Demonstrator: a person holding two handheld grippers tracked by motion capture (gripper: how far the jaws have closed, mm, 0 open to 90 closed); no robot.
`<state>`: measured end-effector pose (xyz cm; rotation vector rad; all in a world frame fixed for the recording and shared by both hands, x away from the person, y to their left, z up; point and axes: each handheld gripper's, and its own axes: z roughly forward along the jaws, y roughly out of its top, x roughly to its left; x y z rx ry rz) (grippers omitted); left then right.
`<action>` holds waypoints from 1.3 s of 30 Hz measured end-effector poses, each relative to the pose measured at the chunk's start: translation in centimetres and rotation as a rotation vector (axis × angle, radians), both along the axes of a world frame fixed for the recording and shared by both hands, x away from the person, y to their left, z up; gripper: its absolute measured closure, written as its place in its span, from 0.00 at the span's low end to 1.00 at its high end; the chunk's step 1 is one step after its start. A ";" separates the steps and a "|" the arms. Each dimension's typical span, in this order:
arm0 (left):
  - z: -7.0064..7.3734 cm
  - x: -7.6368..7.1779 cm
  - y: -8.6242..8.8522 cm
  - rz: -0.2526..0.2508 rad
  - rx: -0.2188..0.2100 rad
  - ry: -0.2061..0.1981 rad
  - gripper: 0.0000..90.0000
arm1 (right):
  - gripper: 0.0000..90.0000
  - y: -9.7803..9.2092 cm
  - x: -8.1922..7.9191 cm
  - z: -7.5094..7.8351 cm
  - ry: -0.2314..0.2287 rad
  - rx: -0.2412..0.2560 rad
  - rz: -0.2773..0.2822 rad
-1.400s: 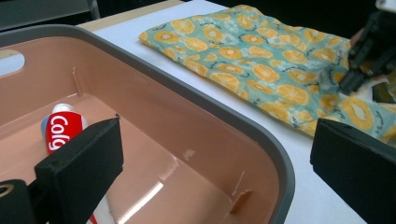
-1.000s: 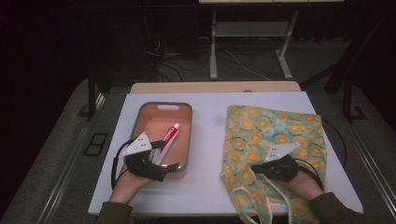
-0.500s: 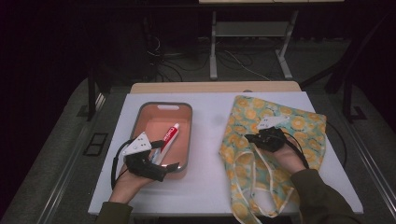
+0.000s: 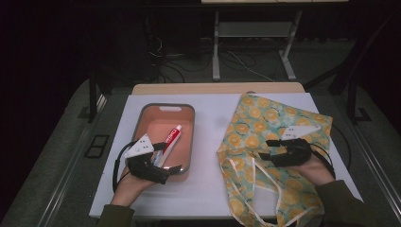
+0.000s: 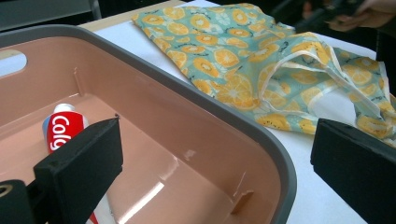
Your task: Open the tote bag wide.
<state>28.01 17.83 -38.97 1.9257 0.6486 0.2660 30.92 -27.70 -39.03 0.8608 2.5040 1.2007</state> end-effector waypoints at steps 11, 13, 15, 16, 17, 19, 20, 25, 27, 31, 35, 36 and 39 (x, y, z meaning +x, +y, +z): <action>0.0 -0.1 -0.1 0.005 0.007 -0.006 0.01 | 0.42 -2.2 -5.6 -4.1 0.085 -0.126 0.101; 0.0 -0.1 -0.1 0.005 0.009 -0.007 0.01 | 0.45 -2.1 -5.9 -4.7 0.084 -0.132 0.106; 0.0 -0.1 -0.1 0.004 0.012 -0.007 0.01 | 0.51 -2.0 -5.9 -5.0 0.086 -0.156 0.105; 0.0 -0.1 -0.1 0.005 0.012 -0.008 0.01 | 0.54 -1.9 -5.8 -5.2 0.085 -0.170 0.110; 0.0 -0.1 -0.1 0.004 0.012 -0.008 0.01 | 0.55 -1.8 -5.8 -5.4 0.089 -0.182 0.126; 0.0 -0.1 -0.1 0.005 0.012 -0.008 0.01 | 0.60 -1.8 -5.9 -5.4 0.086 -0.175 0.147; -0.1 -0.1 -0.1 0.005 0.013 -0.008 0.01 | 0.63 -1.7 -5.9 -5.4 0.085 -0.176 0.155; -0.1 -0.1 -0.2 0.006 0.014 -0.008 0.01 | 0.96 -1.6 -5.7 -5.5 0.097 -0.159 0.162; -0.1 -0.1 -0.2 0.007 0.015 -0.009 0.01 | 0.99 -1.6 -5.4 -5.5 0.104 -0.160 0.160; 0.0 -0.1 -0.2 0.007 0.014 -0.008 0.01 | 1.00 -1.6 -5.2 -5.4 0.116 -0.145 0.151; 0.0 -0.1 -0.2 0.008 0.014 -0.008 0.01 | 1.00 -1.0 -4.6 -5.0 0.090 -0.132 0.120; 0.0 -0.1 -0.2 0.008 0.014 -0.008 0.01 | 1.00 -0.8 -4.3 -4.9 0.087 -0.121 0.117; 0.0 0.0 -0.2 0.009 0.013 -0.008 0.01 | 1.00 -0.2 -3.5 -4.5 0.077 -0.095 0.102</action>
